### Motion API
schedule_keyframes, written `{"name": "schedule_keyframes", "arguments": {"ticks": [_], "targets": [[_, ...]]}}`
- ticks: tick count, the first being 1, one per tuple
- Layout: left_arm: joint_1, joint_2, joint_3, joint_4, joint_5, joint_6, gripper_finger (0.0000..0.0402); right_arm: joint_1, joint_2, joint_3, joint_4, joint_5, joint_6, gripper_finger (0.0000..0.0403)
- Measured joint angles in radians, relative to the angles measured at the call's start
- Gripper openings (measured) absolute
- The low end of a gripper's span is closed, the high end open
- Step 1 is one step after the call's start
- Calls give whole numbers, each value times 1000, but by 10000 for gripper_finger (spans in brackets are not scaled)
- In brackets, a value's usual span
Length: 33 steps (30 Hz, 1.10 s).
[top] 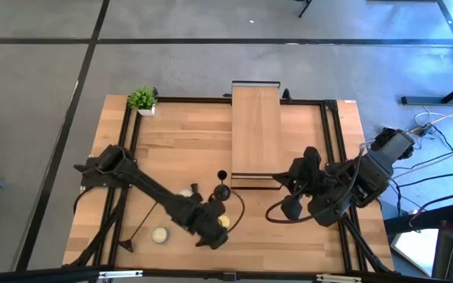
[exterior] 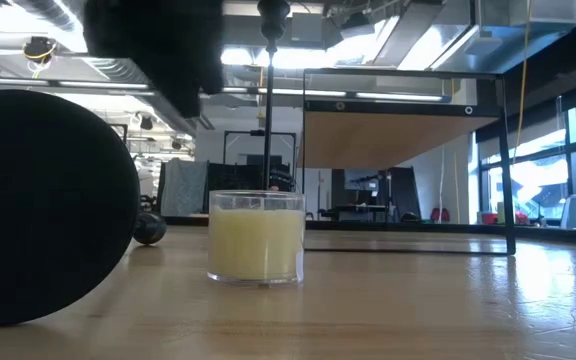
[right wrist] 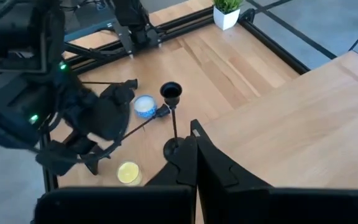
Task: Pick & Place candle stick holders
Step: Put the yellow candle jar at the center of the shelf
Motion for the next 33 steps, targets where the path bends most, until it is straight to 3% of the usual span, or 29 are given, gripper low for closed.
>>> {"name": "schedule_keyframes", "arguments": {"ticks": [10,22,33], "targets": [[110,18,0,141,84,-59,192,0,0,0,-53,-1,30,0],[74,18,-6,18,132,-118,181,0,0,0,-74,-1,31,0],[82,19,-76,111,127,-152,177,-2,0,0,-73,16,30,0]]}}
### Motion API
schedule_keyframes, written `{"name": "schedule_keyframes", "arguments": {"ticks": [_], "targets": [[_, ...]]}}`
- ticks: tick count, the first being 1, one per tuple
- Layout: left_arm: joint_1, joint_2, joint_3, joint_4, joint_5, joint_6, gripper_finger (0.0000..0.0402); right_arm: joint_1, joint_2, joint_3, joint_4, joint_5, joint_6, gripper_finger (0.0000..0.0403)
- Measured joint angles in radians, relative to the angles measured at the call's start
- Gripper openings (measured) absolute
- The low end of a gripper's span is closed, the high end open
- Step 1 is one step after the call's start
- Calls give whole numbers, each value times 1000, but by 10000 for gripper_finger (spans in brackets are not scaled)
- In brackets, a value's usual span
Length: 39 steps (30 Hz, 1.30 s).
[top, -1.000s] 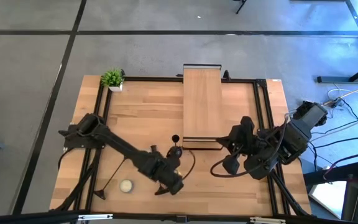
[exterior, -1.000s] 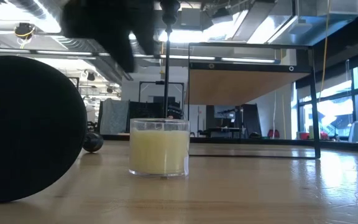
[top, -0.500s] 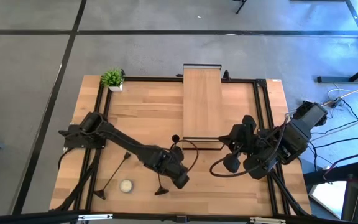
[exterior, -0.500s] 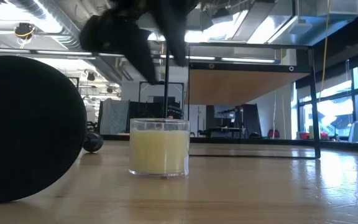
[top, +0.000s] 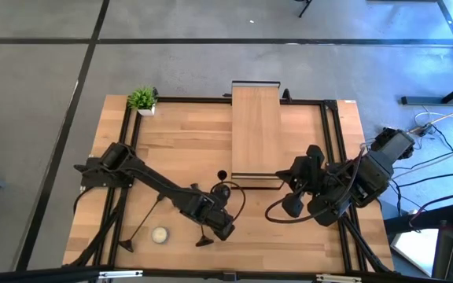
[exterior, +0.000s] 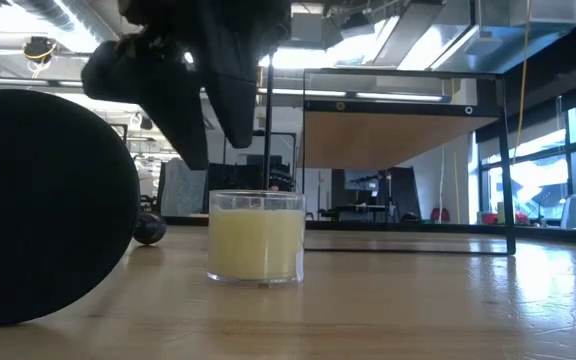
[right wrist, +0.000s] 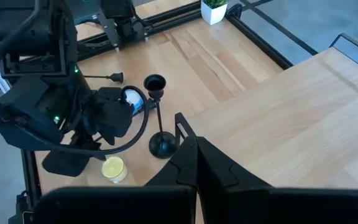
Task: Pick & Place candle stick holders
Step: Put the yellow candle jar at the center of the shelf
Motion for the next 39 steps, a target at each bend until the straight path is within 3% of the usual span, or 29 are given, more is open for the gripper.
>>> {"name": "schedule_keyframes", "arguments": {"ticks": [13,39], "targets": [[14,0,-56,51,6,-3,172,0,0,0,8,7,0,0],[23,42,-56,107,55,0,131,0,0,0,6,7,-4,0]]}}
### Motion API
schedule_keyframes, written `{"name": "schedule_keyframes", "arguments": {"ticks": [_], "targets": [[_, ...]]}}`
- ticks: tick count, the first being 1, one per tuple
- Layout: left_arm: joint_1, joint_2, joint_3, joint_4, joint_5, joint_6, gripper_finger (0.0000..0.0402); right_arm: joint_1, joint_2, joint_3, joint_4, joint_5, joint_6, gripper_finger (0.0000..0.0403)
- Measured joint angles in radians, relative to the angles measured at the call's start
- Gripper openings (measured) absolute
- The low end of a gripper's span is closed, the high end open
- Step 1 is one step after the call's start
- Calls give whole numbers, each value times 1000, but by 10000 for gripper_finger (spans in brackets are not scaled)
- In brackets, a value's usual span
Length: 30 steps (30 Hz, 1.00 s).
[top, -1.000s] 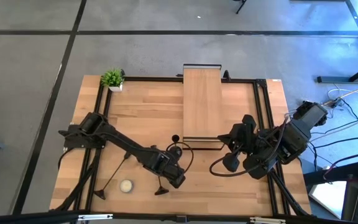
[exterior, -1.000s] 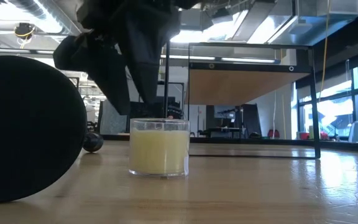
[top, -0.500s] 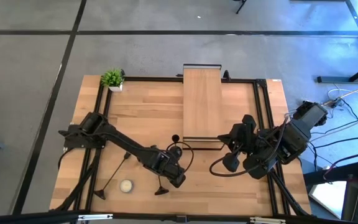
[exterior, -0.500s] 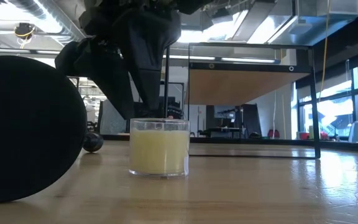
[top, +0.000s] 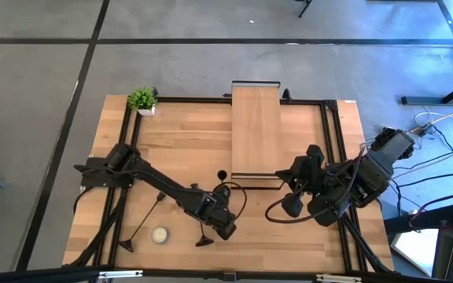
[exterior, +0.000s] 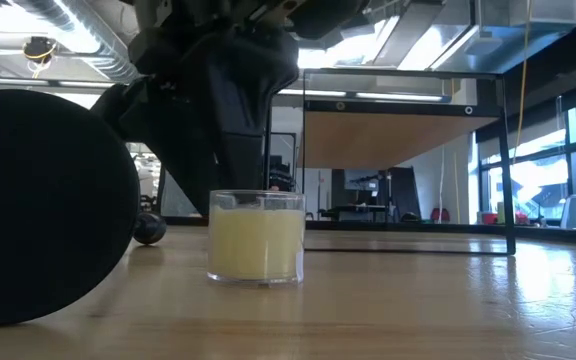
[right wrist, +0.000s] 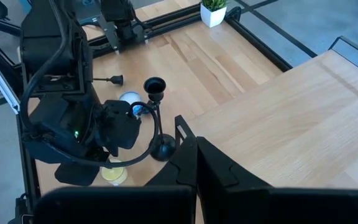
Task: Pick & Place candle stick holders
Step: Put the yellow candle jar at the center of the shelf
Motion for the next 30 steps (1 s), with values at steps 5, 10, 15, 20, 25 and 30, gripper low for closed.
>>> {"name": "schedule_keyframes", "arguments": {"ticks": [5,10,15,20,25,30], "targets": [[3,0,0,-1,25,0,79,0,0,0,0,0,-3,0],[2,0,0,-1,43,0,12,0,0,0,0,0,-3,0],[2,0,0,-2,58,0,3,0,0,0,0,-1,-7,0],[-3,0,29,-24,75,16,3,0,0,0,0,-1,-7,0],[-8,-3,130,-70,71,82,2,0,0,0,0,0,-7,0],[-6,-3,282,-137,27,154,2,0,0,0,0,0,-7,0]]}}
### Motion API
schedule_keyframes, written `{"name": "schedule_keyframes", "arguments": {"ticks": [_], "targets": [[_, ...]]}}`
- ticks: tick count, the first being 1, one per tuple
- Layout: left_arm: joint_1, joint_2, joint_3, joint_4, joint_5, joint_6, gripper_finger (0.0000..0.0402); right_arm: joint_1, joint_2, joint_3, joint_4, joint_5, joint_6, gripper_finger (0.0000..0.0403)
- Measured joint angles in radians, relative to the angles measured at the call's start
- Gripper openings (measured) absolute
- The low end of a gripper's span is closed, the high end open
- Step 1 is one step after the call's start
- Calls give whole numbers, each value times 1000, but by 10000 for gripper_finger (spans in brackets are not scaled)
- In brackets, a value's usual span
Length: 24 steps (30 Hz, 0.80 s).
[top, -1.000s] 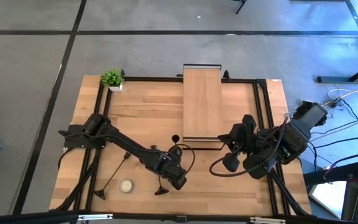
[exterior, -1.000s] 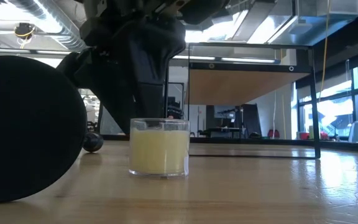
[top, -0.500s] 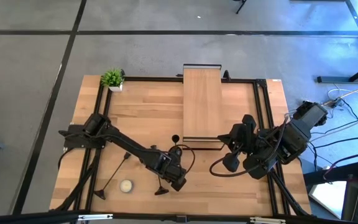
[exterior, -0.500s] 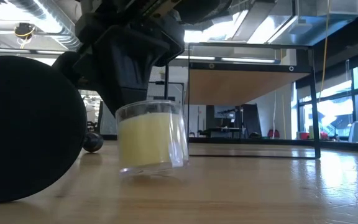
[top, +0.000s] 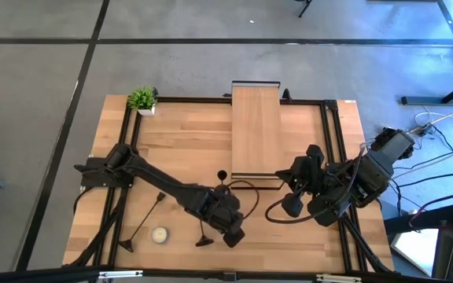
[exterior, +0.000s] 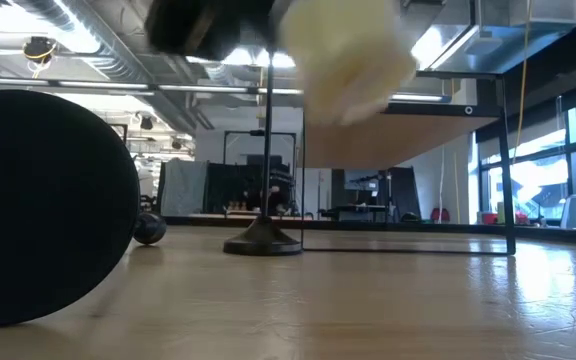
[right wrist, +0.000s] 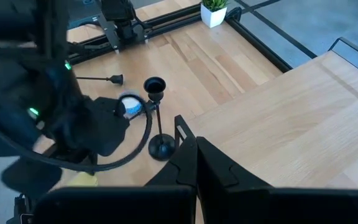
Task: Pick & Place candle stick holders
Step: Put the yellow candle jar at the center of the shelf
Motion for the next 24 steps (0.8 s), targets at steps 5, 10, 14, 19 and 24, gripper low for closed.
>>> {"name": "schedule_keyframes", "arguments": {"ticks": [5,10,14,19,24], "targets": [[18,-1,170,-112,-48,58,2,0,0,0,-1,7,7,0],[59,-1,338,-203,-113,129,2,0,0,0,-8,11,8,0],[103,-1,448,-282,-131,180,2,0,0,0,-8,13,9,0],[182,-3,547,-509,-168,261,2,0,-2,0,-11,20,11,0],[323,-3,572,-630,-166,388,2,0,-2,0,-7,23,32,0]]}}
